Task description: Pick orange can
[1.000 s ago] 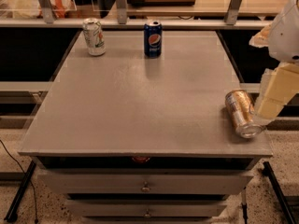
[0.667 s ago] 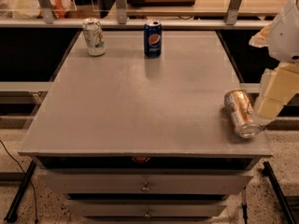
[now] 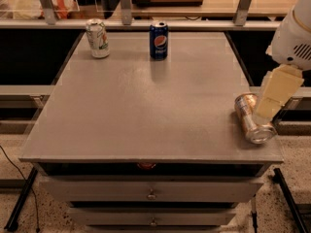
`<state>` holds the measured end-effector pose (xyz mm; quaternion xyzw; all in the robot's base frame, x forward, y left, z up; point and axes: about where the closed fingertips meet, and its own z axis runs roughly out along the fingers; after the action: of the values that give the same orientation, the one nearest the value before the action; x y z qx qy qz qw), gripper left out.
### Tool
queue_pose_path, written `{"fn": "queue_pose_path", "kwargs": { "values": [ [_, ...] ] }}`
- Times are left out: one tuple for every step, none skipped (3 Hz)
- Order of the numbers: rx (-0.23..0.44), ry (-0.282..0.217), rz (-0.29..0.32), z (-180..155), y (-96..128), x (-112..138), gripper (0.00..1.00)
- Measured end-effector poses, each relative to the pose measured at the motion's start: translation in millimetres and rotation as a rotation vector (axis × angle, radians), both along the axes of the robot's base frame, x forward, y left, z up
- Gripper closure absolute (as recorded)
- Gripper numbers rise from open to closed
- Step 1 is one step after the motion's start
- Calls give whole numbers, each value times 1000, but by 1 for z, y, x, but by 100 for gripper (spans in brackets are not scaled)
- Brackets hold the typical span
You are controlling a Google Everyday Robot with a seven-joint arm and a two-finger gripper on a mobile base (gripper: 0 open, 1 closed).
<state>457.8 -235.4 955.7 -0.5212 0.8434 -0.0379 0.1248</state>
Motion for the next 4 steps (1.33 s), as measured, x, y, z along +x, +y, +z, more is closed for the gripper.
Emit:
{"fn": "queue_pose_path", "kwargs": {
  "values": [
    [-43,46,-178,-21,-16,10,0],
    [-113,72,-366,-36,-35,14,0],
    [-152,81,-533,-46,-49,14,0],
    [-139,87,-670,-57,-52,11,0]
  ]
}}
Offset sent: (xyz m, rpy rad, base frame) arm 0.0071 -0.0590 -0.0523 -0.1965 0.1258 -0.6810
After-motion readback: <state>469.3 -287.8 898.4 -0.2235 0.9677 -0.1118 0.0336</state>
